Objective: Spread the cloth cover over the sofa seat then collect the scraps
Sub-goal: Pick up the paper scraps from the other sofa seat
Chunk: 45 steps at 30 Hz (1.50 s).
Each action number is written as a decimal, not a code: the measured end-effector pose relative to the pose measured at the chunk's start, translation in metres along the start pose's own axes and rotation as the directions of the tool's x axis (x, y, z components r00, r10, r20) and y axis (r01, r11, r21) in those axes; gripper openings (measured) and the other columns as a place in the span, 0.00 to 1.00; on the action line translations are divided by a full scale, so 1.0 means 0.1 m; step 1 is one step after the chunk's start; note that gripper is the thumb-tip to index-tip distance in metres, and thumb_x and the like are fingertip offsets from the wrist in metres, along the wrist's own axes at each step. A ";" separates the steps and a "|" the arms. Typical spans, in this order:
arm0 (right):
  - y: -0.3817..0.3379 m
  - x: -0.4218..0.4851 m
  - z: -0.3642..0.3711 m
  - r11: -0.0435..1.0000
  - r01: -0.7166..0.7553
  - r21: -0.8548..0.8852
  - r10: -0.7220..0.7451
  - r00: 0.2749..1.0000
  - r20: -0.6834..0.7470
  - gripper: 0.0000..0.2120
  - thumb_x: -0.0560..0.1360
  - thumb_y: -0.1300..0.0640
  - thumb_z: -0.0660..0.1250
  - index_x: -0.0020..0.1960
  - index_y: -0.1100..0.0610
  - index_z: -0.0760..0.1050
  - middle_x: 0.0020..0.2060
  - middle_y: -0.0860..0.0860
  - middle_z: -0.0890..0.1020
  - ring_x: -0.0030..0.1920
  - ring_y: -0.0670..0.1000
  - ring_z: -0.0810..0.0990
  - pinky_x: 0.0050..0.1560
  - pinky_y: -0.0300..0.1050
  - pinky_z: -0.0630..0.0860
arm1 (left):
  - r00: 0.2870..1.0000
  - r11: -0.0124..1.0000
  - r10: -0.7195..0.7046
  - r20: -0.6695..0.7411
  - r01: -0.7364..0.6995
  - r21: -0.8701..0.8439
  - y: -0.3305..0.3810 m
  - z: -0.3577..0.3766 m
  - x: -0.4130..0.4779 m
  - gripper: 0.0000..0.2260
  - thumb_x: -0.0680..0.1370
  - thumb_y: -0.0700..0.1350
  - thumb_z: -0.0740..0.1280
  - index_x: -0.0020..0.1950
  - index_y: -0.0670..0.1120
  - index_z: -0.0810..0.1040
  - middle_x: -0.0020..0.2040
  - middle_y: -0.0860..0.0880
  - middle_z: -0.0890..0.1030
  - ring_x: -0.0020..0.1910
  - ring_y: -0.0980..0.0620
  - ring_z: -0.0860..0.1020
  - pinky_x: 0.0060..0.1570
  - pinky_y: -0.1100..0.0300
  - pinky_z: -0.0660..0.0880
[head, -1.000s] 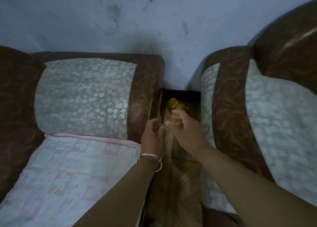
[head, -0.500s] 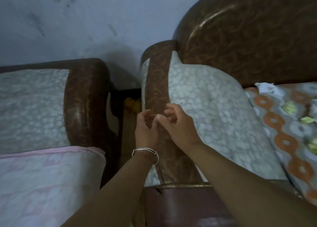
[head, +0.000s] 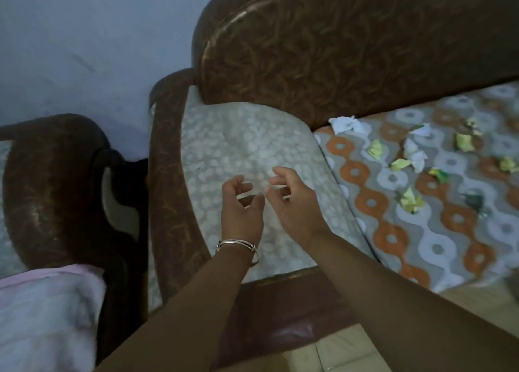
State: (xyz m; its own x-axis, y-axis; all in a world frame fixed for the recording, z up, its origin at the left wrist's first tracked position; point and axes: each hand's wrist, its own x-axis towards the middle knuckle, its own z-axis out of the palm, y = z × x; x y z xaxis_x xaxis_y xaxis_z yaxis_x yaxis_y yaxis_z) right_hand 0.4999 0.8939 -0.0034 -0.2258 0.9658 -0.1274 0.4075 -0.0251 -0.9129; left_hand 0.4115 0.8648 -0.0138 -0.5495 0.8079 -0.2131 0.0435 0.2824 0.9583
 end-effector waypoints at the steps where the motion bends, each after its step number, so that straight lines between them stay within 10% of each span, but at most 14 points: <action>1: 0.06 0.00 -0.11 1.000 0.001 -0.003 -0.001 1.000 -0.010 0.20 0.78 0.56 0.63 0.69 0.54 0.68 0.62 0.51 0.78 0.51 0.44 0.76 0.53 0.36 0.73 | 1.000 1.000 0.006 0.009 -0.006 0.004 0.01 0.11 -0.04 0.19 0.76 0.35 0.65 0.66 0.44 0.67 0.54 0.51 0.74 0.44 0.56 0.76 0.52 0.54 0.77; 15: 0.89 0.01 -1.45 0.996 -0.090 0.001 0.089 0.980 -0.177 0.20 0.79 0.57 0.62 0.70 0.56 0.67 0.61 0.51 0.78 0.55 0.47 0.77 0.56 0.39 0.73 | 0.971 0.995 0.024 0.239 -0.047 0.089 0.04 1.62 -0.40 0.20 0.76 0.34 0.66 0.66 0.43 0.67 0.55 0.49 0.73 0.50 0.50 0.76 0.59 0.48 0.77; 23: 1.38 0.12 -2.12 0.978 -0.208 0.026 0.206 0.936 -0.284 0.19 0.79 0.59 0.62 0.69 0.57 0.68 0.62 0.53 0.78 0.49 0.48 0.75 0.54 0.43 0.73 | 0.922 0.982 0.058 0.382 -0.122 0.146 -0.02 2.42 -0.35 0.23 0.75 0.35 0.66 0.69 0.41 0.66 0.57 0.47 0.74 0.41 0.61 0.74 0.36 0.80 0.73; 31: 1.75 0.49 -2.53 0.957 -0.289 -0.021 0.254 0.871 -0.420 0.18 0.78 0.59 0.62 0.68 0.57 0.69 0.59 0.55 0.79 0.49 0.48 0.76 0.56 0.46 0.74 | 0.850 0.951 0.026 0.525 -0.182 0.249 -0.07 3.09 -0.08 0.23 0.75 0.36 0.67 0.68 0.41 0.66 0.58 0.46 0.73 0.43 0.56 0.75 0.41 0.72 0.73; 35: 1.91 0.66 -2.74 0.882 -0.410 -0.231 0.273 0.846 -0.459 0.17 0.79 0.56 0.60 0.67 0.53 0.71 0.58 0.53 0.80 0.53 0.52 0.80 0.41 0.31 0.61 | 0.821 0.891 -0.012 0.570 -0.250 0.378 -0.14 3.39 0.06 0.28 0.73 0.40 0.71 0.70 0.42 0.65 0.55 0.46 0.71 0.43 0.53 0.73 0.47 0.64 0.69; 45: 2.65 0.89 -3.35 0.645 -0.620 -0.448 0.377 0.767 -0.519 0.21 0.78 0.50 0.60 0.70 0.52 0.68 0.71 0.53 0.68 0.69 0.59 0.64 0.65 0.55 0.65 | 0.727 0.561 -0.206 0.655 -0.460 0.688 -0.52 4.06 0.20 0.40 0.69 0.51 0.74 0.75 0.50 0.56 0.73 0.44 0.61 0.70 0.42 0.63 0.68 0.50 0.65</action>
State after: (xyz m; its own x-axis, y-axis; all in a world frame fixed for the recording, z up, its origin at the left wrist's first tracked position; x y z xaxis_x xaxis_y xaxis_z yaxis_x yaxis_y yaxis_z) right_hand 0.8840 1.0601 -0.1266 0.4397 0.8653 -0.2406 0.7988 -0.4992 -0.3358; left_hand 0.7375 1.0762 -0.1451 0.1374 0.8681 -0.4770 0.8516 0.1424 0.5044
